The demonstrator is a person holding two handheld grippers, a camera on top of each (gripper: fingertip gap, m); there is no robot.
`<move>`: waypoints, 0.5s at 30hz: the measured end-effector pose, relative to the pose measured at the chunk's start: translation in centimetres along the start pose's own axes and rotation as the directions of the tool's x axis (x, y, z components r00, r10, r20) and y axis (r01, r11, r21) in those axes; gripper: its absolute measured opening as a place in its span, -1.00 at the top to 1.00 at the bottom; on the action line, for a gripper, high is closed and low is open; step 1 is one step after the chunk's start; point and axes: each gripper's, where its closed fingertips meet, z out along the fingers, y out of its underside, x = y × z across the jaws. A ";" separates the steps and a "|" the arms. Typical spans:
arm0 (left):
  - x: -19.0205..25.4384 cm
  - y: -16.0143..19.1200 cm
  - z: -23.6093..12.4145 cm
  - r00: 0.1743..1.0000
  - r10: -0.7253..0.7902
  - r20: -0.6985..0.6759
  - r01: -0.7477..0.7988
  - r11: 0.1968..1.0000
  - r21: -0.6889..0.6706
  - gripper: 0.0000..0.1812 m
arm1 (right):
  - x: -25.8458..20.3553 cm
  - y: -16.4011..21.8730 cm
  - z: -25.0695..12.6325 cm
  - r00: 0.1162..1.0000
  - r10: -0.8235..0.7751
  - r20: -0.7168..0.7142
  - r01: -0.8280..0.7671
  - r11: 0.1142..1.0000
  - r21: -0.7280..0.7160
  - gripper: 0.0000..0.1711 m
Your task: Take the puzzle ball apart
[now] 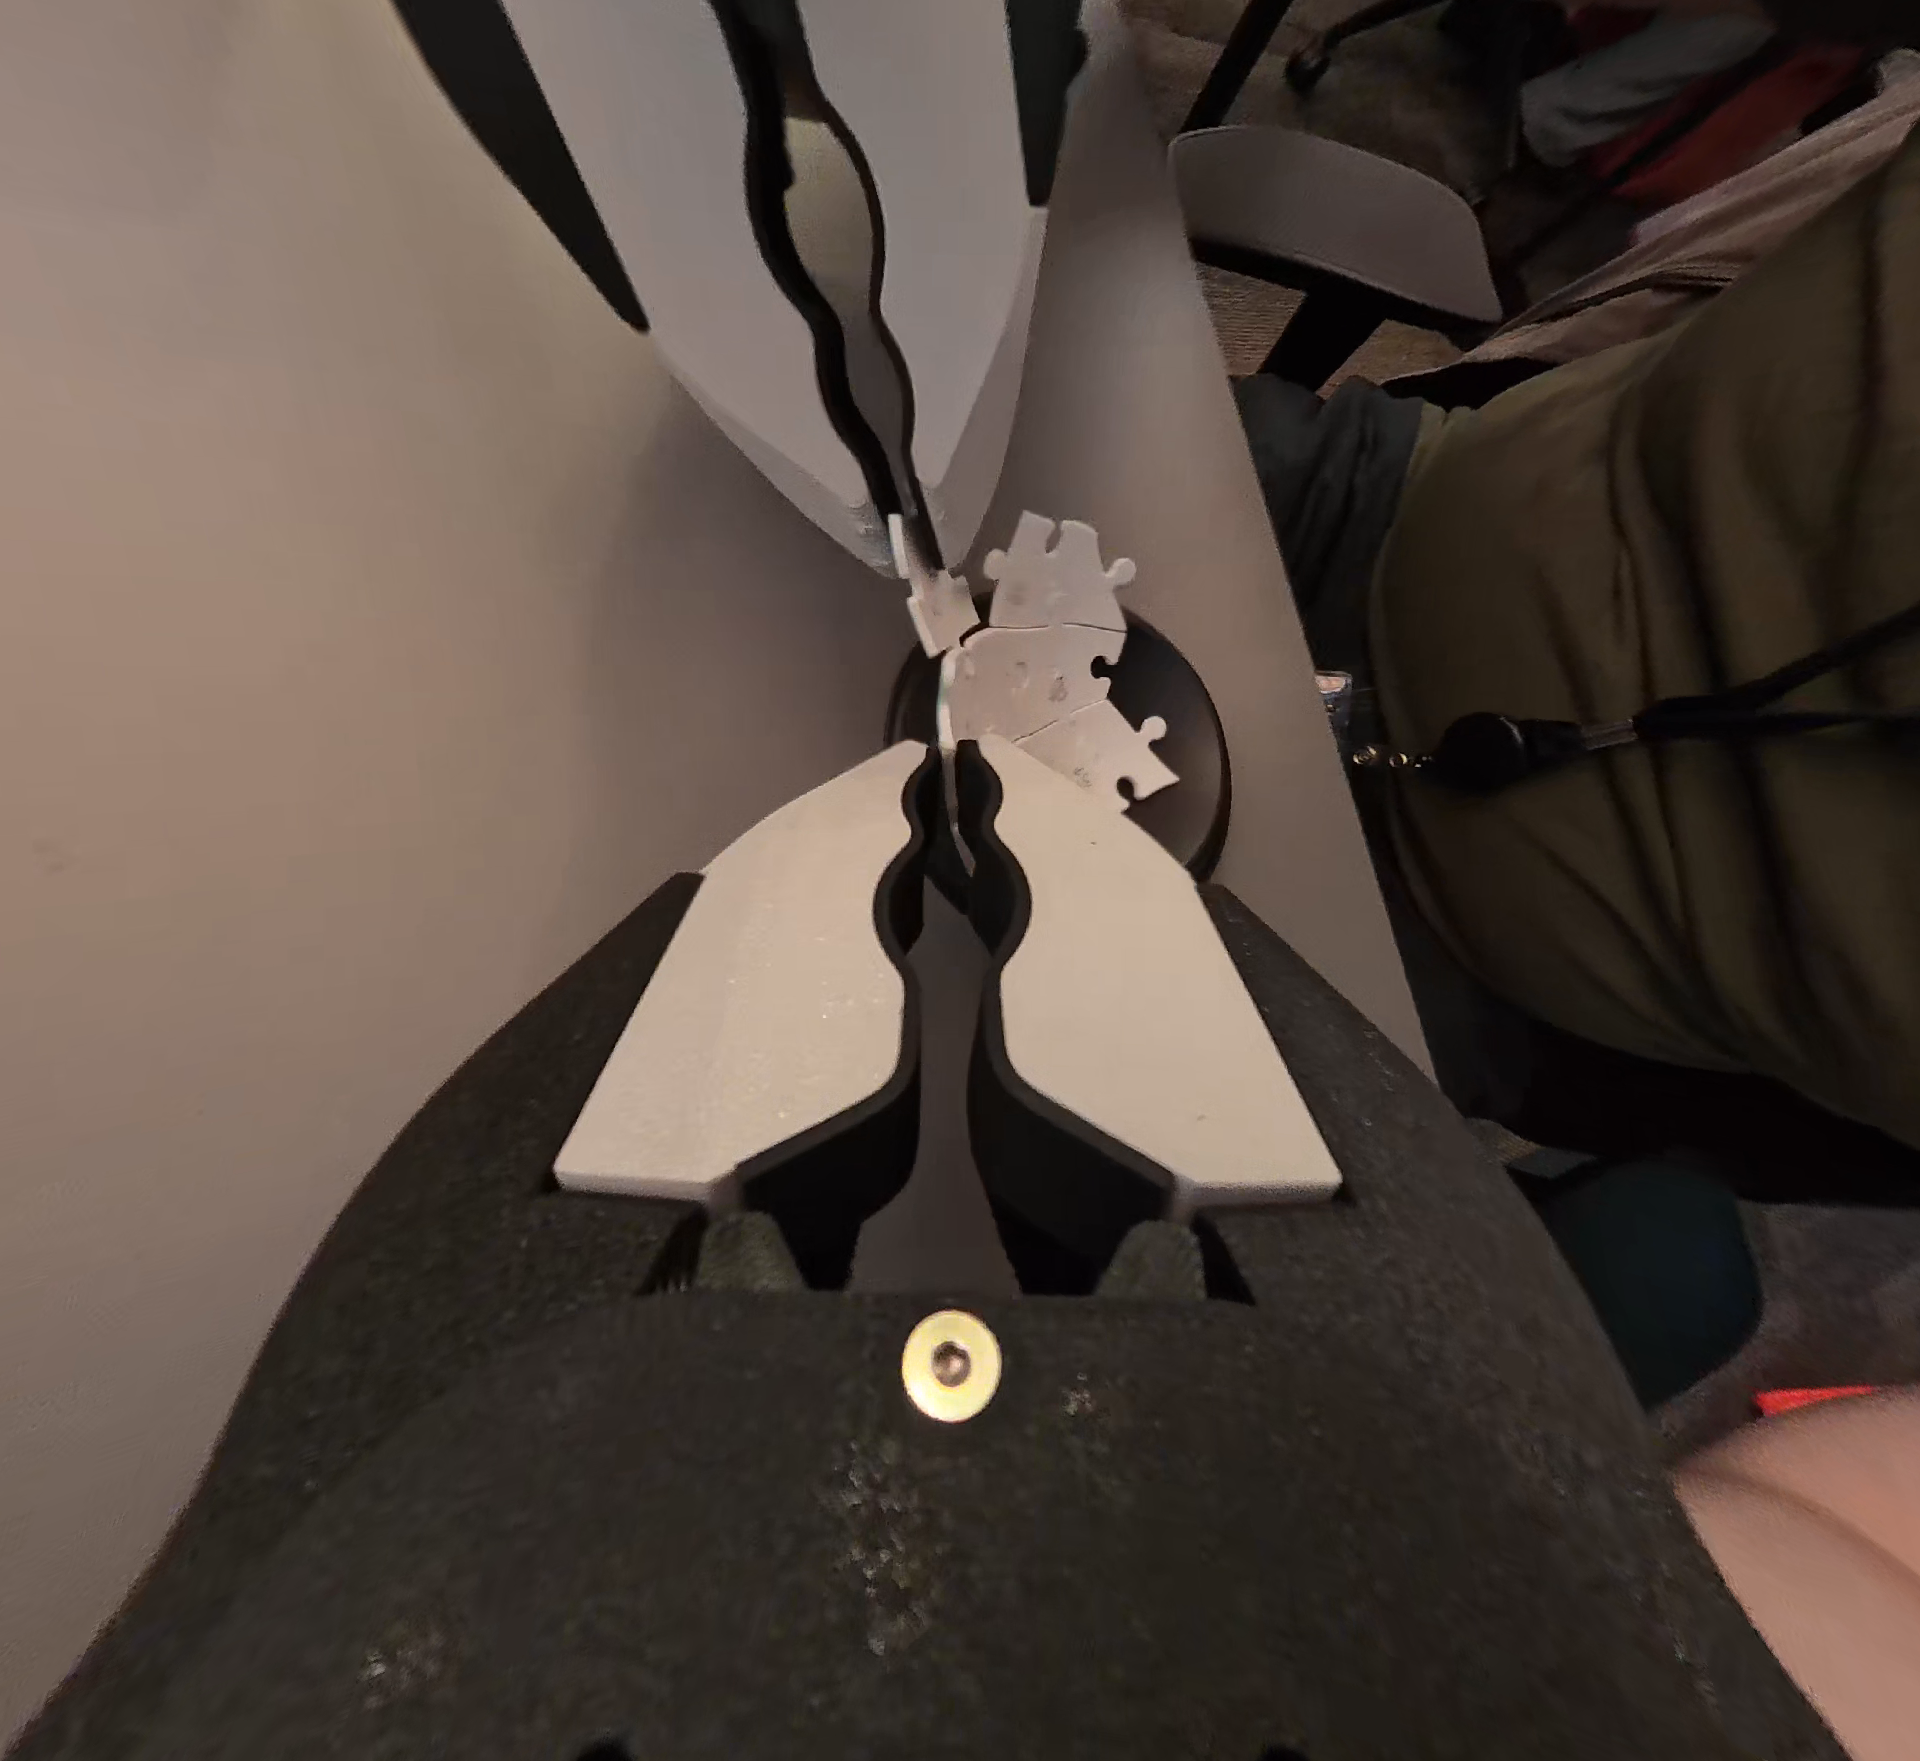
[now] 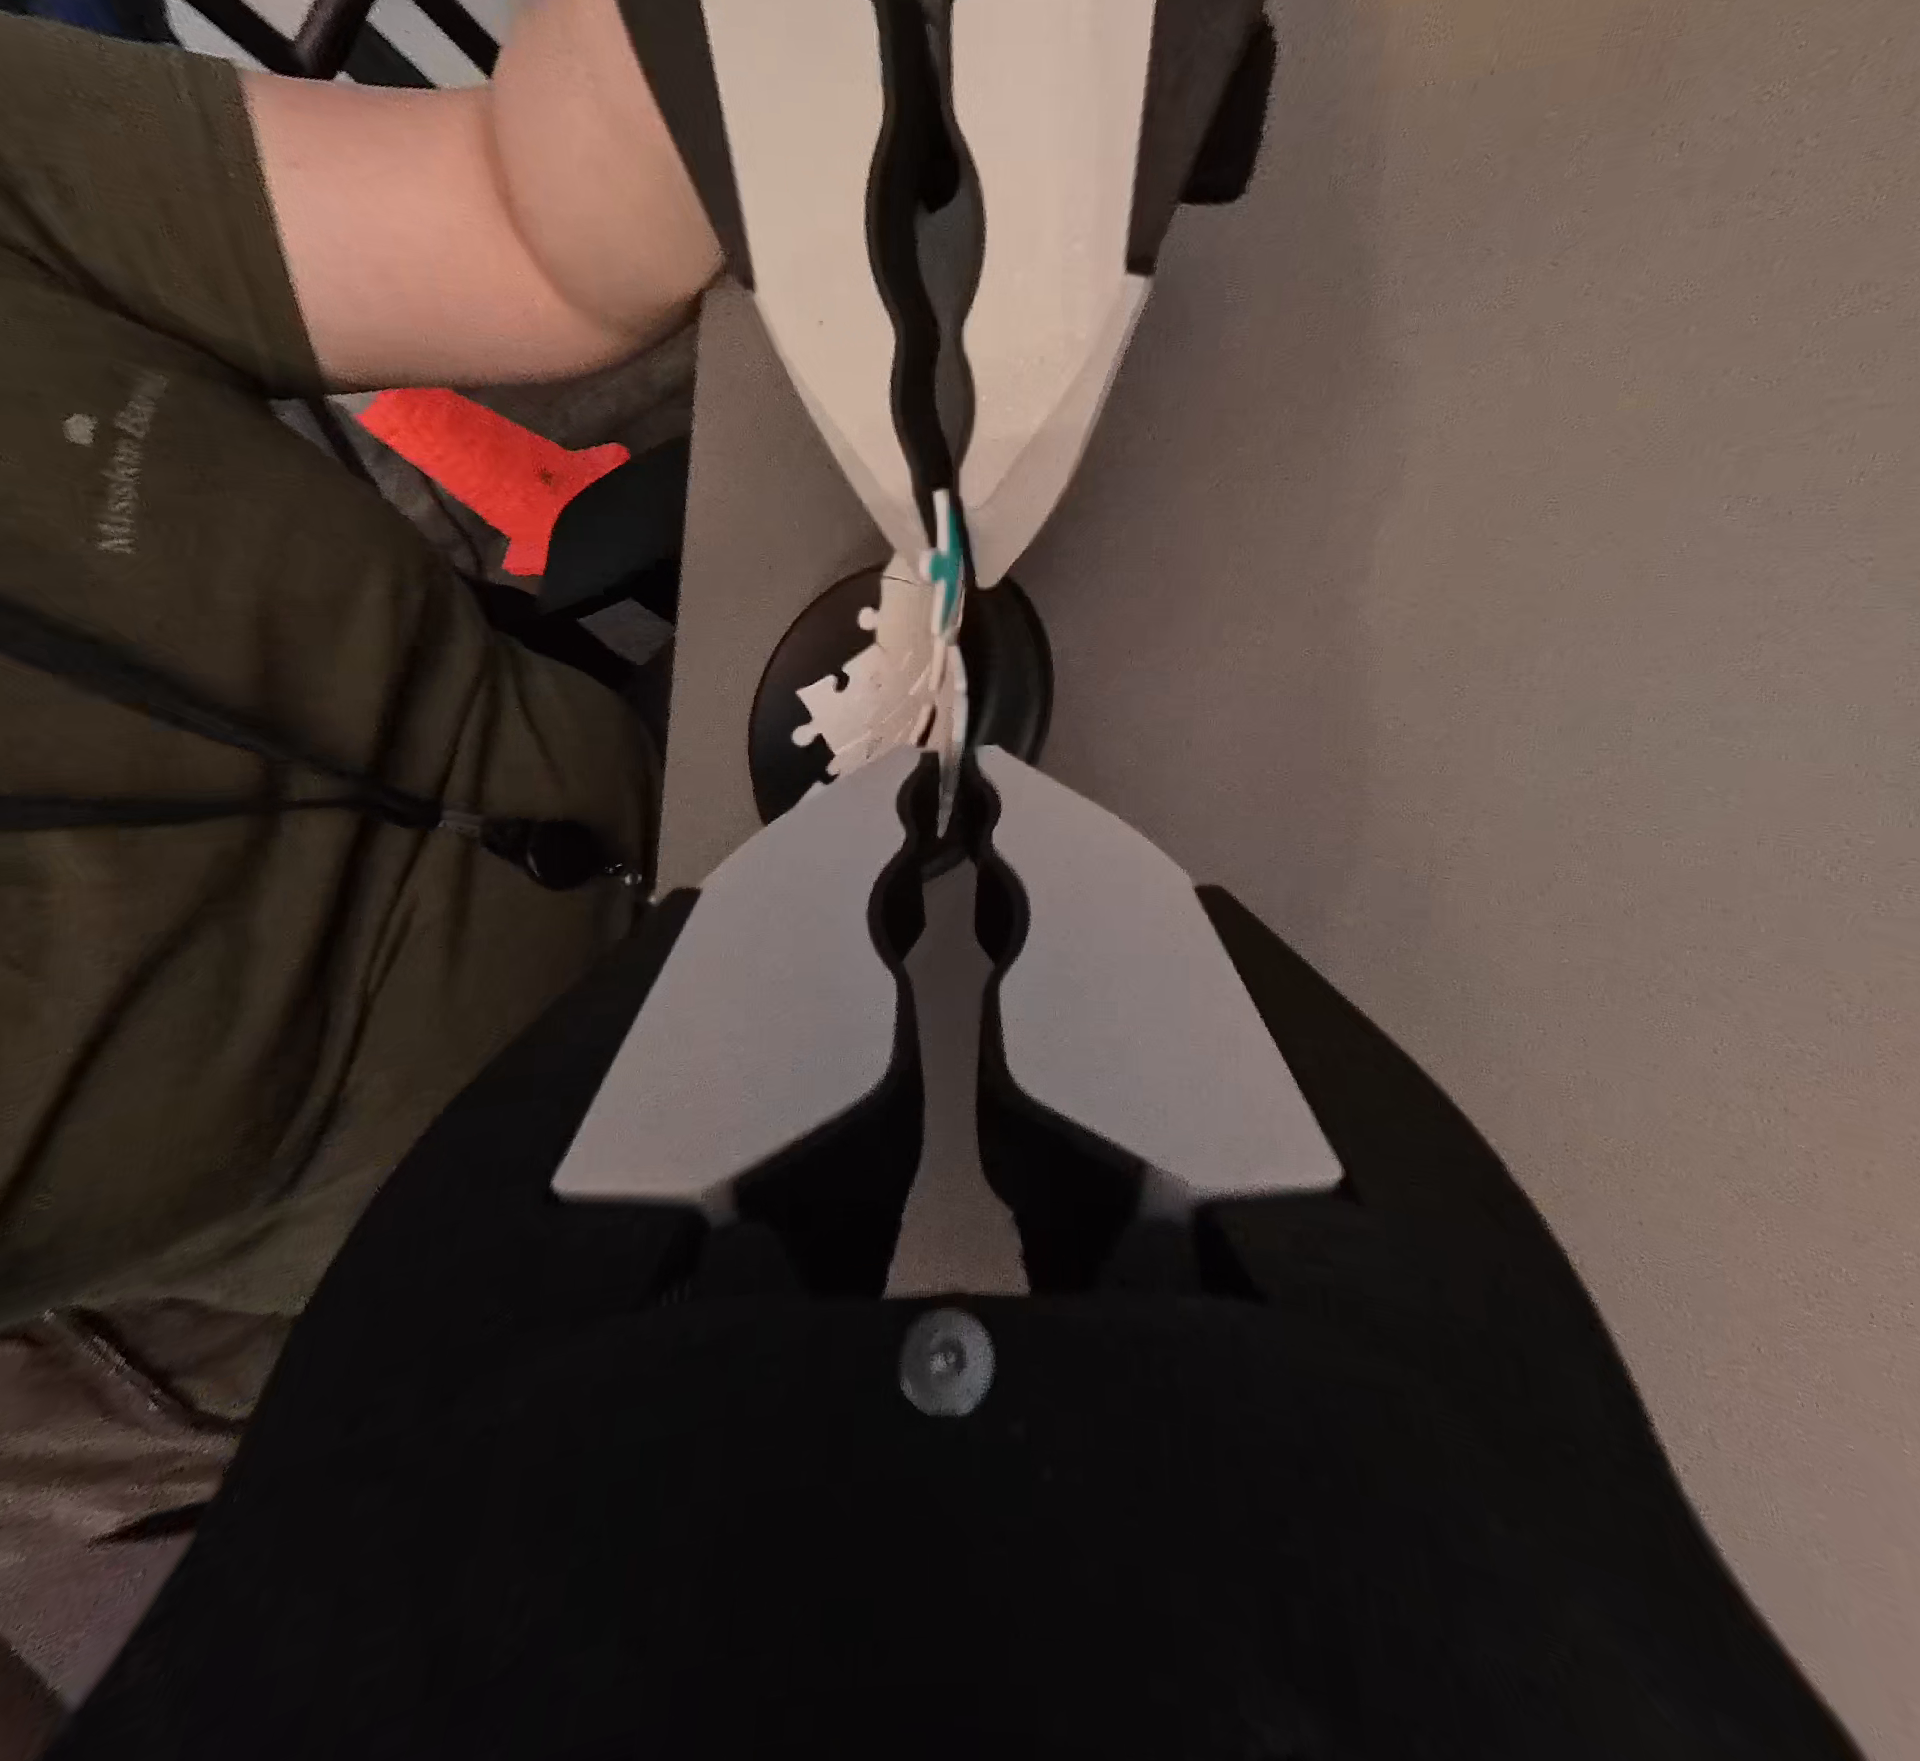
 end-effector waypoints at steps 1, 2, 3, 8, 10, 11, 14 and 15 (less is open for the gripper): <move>0.3 -0.2 0.0 1.000 0.012 -0.012 -0.012 1.000 0.007 0.97 | -0.3 0.0 -0.1 0.999 -0.016 0.041 0.016 1.000 0.004 0.95; 0.5 -0.3 0.0 0.999 0.032 -0.012 -0.032 0.999 0.011 0.97 | -0.4 0.0 -0.2 0.997 -0.037 0.070 0.036 0.999 0.011 0.95; 0.5 -0.3 0.1 0.999 0.054 0.002 -0.054 0.999 0.009 0.97 | -0.3 0.0 -0.3 0.994 -0.055 0.092 0.054 0.998 0.014 0.95; 0.1 -0.3 -0.6 0.999 -0.038 -0.021 0.039 0.999 0.029 0.96 | 0.3 -0.8 -0.3 0.948 -0.320 0.006 0.319 0.947 0.041 0.94; -0.3 -0.5 -1.1 0.994 -0.100 -0.051 0.103 0.992 0.067 0.97 | 0.2 -1.4 -0.5 0.900 -0.428 -0.083 0.432 0.901 0.036 0.93; -0.2 -0.7 -1.4 0.989 -0.124 -0.078 0.130 0.988 0.086 0.97 | 0.2 -1.8 -0.7 0.870 -0.475 -0.130 0.482 0.876 0.029 0.93; -0.4 -0.7 -1.4 0.980 -0.167 -0.107 0.178 0.979 0.103 0.95 | 0.5 -1.8 -0.9 0.807 -0.544 -0.231 0.543 0.836 -0.073 0.93; -0.1 -0.6 -1.3 0.977 -0.168 -0.129 0.181 0.979 0.094 0.91 | 0.8 -1.8 -0.9 0.813 -0.525 -0.252 0.520 0.849 -0.094 0.95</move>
